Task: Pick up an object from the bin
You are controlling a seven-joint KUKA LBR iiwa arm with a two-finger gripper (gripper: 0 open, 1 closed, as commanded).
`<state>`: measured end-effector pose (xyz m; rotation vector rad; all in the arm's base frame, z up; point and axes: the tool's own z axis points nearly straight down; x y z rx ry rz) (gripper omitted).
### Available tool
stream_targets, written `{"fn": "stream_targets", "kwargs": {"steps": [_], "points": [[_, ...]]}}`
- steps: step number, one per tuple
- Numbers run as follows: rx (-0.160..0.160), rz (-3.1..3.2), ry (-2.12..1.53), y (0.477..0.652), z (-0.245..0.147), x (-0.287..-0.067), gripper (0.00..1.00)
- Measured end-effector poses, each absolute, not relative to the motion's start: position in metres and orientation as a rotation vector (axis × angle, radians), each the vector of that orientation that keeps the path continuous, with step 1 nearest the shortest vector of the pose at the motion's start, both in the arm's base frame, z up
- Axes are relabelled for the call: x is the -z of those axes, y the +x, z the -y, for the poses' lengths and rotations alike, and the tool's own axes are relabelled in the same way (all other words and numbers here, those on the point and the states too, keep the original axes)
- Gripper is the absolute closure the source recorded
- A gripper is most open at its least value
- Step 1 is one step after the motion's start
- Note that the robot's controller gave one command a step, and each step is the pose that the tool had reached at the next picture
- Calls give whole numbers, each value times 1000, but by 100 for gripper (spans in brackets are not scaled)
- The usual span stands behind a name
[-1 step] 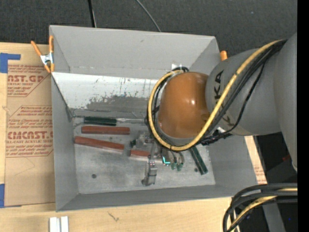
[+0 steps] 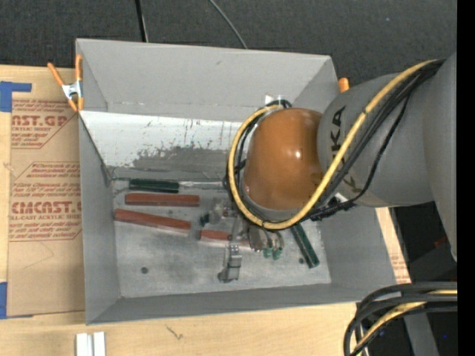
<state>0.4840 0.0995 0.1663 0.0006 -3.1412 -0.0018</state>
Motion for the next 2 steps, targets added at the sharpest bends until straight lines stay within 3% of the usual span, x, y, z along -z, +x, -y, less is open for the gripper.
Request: {"fn": "stream_targets", "kwargs": {"steps": [1, 2], "points": [[1, 3148, 4, 514, -46, -98, 0], [-1, 3141, -12, 526, -23, -69, 0]]}}
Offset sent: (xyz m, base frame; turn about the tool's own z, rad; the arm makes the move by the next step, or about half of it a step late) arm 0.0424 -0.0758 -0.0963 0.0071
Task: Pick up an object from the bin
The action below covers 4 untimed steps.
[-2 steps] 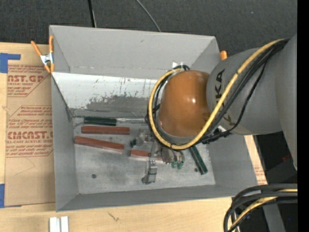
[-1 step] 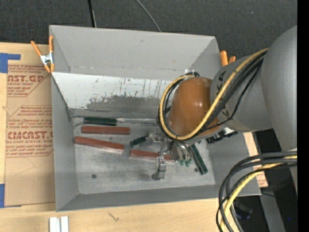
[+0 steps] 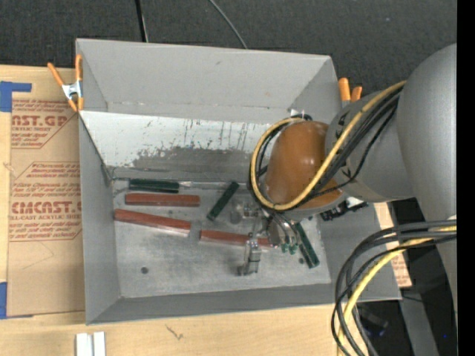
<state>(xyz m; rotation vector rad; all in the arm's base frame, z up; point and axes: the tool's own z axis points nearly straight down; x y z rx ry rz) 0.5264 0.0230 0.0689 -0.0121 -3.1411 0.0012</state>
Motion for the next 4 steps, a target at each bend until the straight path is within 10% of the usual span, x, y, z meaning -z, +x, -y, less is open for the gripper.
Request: {"fn": "stream_targets", "kwargs": {"steps": [2, 3, 4], "points": [[3, 3136, -165, 502, -47, -69, 0], [1, 3142, -88, 509, -43, -69, 100], [1, 3142, -88, 509, -43, -69, 100]]}}
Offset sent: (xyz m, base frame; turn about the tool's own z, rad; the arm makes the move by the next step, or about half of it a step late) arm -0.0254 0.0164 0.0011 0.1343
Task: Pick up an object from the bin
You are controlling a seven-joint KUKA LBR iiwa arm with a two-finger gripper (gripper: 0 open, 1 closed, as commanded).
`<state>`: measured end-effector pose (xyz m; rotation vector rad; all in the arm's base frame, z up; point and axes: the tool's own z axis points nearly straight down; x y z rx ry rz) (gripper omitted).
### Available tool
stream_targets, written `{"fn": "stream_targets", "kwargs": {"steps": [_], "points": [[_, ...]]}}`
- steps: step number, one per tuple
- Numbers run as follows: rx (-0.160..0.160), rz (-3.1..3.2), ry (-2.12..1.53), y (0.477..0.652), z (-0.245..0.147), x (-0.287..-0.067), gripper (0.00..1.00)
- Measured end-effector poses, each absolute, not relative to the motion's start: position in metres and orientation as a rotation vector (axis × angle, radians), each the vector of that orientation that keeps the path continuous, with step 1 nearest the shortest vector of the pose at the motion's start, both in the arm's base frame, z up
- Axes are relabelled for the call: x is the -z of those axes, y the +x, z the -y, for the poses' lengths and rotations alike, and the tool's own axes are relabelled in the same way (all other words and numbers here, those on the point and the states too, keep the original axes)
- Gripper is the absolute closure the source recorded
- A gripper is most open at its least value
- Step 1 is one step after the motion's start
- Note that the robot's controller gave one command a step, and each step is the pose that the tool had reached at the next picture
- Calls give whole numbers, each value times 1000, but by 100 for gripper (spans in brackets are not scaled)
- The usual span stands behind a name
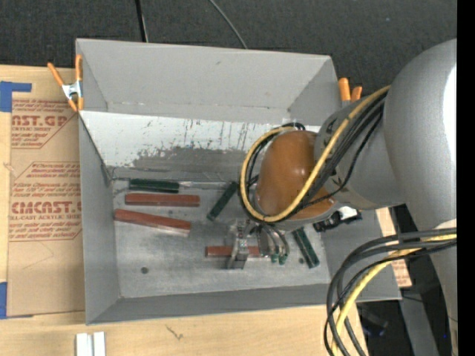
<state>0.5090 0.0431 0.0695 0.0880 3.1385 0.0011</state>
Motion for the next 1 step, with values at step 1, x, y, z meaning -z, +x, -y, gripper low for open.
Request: {"fn": "stream_targets", "kwargs": {"steps": [1], "points": [[-1, -3141, 88, 508, -43, -72, 100]]}}
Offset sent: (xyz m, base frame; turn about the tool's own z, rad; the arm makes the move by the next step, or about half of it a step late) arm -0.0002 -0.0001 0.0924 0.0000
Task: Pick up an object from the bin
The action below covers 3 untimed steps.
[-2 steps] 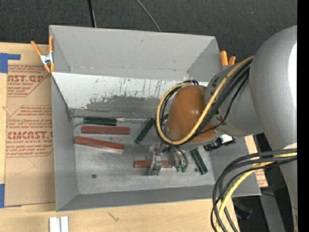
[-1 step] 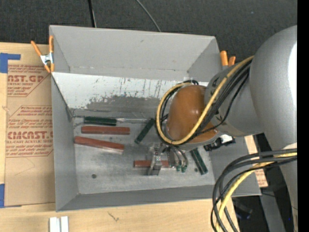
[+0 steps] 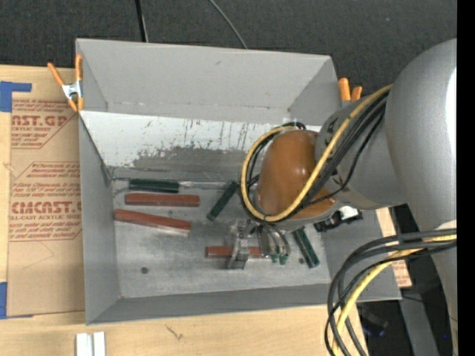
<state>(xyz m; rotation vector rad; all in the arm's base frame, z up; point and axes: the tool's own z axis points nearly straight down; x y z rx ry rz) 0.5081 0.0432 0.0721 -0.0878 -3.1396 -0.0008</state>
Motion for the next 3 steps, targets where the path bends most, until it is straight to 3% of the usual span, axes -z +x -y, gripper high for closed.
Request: {"fn": "stream_targets", "kwargs": {"steps": [3], "points": [[1, 3140, -87, 508, -43, -130, 100]]}}
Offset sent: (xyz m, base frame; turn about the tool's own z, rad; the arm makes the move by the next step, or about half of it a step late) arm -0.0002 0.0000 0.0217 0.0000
